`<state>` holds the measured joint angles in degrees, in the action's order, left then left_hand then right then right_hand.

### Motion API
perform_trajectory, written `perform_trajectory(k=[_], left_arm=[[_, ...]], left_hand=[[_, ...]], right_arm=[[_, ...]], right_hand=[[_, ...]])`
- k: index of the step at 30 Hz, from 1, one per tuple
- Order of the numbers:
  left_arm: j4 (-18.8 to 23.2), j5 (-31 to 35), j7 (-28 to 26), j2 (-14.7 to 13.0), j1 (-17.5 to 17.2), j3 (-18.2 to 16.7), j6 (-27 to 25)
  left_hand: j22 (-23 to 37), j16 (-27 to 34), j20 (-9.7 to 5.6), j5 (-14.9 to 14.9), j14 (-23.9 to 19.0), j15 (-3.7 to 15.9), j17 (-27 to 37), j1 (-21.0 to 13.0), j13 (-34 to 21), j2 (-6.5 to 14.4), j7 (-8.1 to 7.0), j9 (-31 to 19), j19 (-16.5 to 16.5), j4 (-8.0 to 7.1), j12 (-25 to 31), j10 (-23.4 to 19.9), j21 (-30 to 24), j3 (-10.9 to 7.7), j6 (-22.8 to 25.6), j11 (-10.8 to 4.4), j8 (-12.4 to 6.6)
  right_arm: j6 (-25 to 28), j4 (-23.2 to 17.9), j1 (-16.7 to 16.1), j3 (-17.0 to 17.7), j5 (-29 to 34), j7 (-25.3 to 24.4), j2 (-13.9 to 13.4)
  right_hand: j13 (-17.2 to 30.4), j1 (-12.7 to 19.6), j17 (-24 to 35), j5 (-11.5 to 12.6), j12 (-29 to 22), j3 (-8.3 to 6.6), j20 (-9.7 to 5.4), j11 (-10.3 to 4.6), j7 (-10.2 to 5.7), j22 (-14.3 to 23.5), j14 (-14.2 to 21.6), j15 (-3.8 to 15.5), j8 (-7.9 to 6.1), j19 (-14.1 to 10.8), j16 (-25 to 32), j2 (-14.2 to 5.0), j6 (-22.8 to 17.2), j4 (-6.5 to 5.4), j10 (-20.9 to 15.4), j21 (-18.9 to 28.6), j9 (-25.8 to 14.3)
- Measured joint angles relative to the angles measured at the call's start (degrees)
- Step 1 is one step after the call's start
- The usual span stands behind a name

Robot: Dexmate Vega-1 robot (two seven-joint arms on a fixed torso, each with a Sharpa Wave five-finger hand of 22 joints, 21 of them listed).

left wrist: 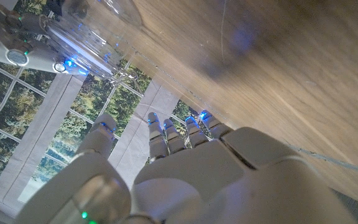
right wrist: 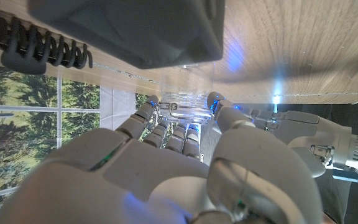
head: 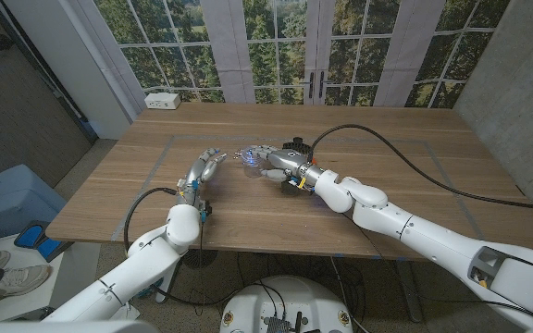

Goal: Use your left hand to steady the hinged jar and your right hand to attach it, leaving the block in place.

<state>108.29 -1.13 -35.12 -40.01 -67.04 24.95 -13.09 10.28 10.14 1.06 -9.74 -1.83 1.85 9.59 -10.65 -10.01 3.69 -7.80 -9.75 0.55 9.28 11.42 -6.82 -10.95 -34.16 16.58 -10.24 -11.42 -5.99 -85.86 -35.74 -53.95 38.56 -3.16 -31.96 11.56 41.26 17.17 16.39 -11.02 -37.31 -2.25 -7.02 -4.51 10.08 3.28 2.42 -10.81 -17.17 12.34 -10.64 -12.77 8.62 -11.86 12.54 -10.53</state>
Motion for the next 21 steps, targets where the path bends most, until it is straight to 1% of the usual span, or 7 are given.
perform_trajectory(k=[6,10,12,15,17,19,21], left_arm=[[0.34,3.59,0.13,-0.97,1.16,1.51,-1.54],[0.44,5.47,1.02,-1.53,1.83,2.16,-2.18],[0.55,6.16,1.52,-1.86,2.27,2.57,-2.47],[0.69,7.35,2.55,-2.19,2.75,2.96,-3.15],[0.91,8.18,3.48,-2.65,3.48,3.51,-3.86],[1.00,8.18,3.48,-2.84,3.82,3.74,-3.86],[1.12,9.14,4.82,-3.10,4.30,4.04,-4.66]], left_hand=[[0.28,0.00,-0.03,0.00,0.72,-0.11,0.00,0.39,0.00,0.39,-0.04,0.00,0.57,0.00,-0.20,0.42,0.00,0.00,-0.04,-0.38,0.00],[0.28,0.00,0.09,0.00,1.25,-0.02,0.00,0.42,0.00,0.42,-1.14,0.00,1.52,0.00,-0.20,0.39,0.00,0.00,0.53,-0.66,0.09],[0.28,0.00,0.15,0.00,1.56,0.12,0.00,0.68,0.00,0.69,-1.33,0.00,2.04,0.00,-0.20,0.28,0.00,0.00,0.72,-1.14,0.20],[0.28,0.00,0.27,0.00,1.95,-0.11,0.03,0.74,0.01,0.74,-1.93,0.00,2.31,0.00,-0.20,0.17,0.00,0.00,1.34,-1.24,0.20],[0.28,0.00,-0.03,0.00,2.09,0.04,0.15,1.06,0.01,1.07,-2.11,0.01,2.61,-0.24,-0.18,-0.02,0.00,0.24,1.99,-1.44,0.20],[0.28,0.00,0.20,0.00,2.46,0.00,0.16,1.44,0.01,1.44,-2.23,0.01,2.85,-0.71,-0.18,-0.46,0.00,0.34,2.29,-1.61,0.20],[0.28,0.00,0.11,0.00,2.60,-0.14,0.23,1.75,0.01,1.71,-2.43,0.01,3.08,-0.81,-0.18,-0.71,0.00,0.31,2.49,-1.36,0.19]], right_arm=[[-0.05,0.65,0.34,-0.29,-0.16,0.00,0.24],[-0.06,1.02,0.55,-0.47,-0.23,0.00,0.33],[-0.07,1.16,0.63,-0.53,-0.28,0.01,0.37],[-0.08,1.42,0.76,-0.64,-0.37,0.01,0.41],[-0.08,1.48,0.82,-0.67,-0.42,0.01,0.41],[-0.09,1.48,0.82,-0.67,-0.47,0.01,0.41],[-0.09,1.64,0.92,-0.72,-0.51,0.02,0.41]], right_hand=[[0.00,0.00,-0.10,0.00,0.07,0.48,0.00,0.09,0.00,0.00,-0.01,0.00,0.01,-0.01,0.18,0.00,0.01,-0.01,0.10,0.05,0.00],[0.00,0.00,-0.10,0.00,0.19,0.48,0.00,0.10,-0.01,0.00,-0.01,-0.01,0.06,-0.01,0.18,0.00,0.01,-0.01,0.10,0.05,0.00],[0.00,0.00,-0.10,0.28,0.19,0.48,0.00,0.19,-0.01,0.00,-0.01,-0.01,0.06,-0.01,0.17,0.00,0.01,-0.01,0.20,0.05,-0.01],[0.00,0.00,-0.18,0.45,0.19,0.48,0.00,0.19,-0.01,0.00,-0.02,-0.01,0.07,-0.01,0.16,0.00,0.01,-0.01,0.21,0.05,-0.01],[0.00,0.00,-0.22,0.45,0.19,0.47,0.00,0.20,-0.01,0.00,-0.02,-0.01,0.08,-0.01,0.11,0.00,0.02,-0.01,0.21,0.05,-0.01],[0.00,0.00,-0.34,0.45,0.19,0.81,0.00,0.19,-0.01,-0.01,-0.02,-0.01,0.19,-0.01,0.10,0.00,0.02,0.00,0.20,0.05,-0.01],[0.00,0.00,-0.34,0.45,0.19,0.87,0.00,0.17,-0.01,-0.01,-0.02,-0.01,0.17,-0.01,0.02,0.00,0.02,-0.08,0.18,0.05,-0.01]])
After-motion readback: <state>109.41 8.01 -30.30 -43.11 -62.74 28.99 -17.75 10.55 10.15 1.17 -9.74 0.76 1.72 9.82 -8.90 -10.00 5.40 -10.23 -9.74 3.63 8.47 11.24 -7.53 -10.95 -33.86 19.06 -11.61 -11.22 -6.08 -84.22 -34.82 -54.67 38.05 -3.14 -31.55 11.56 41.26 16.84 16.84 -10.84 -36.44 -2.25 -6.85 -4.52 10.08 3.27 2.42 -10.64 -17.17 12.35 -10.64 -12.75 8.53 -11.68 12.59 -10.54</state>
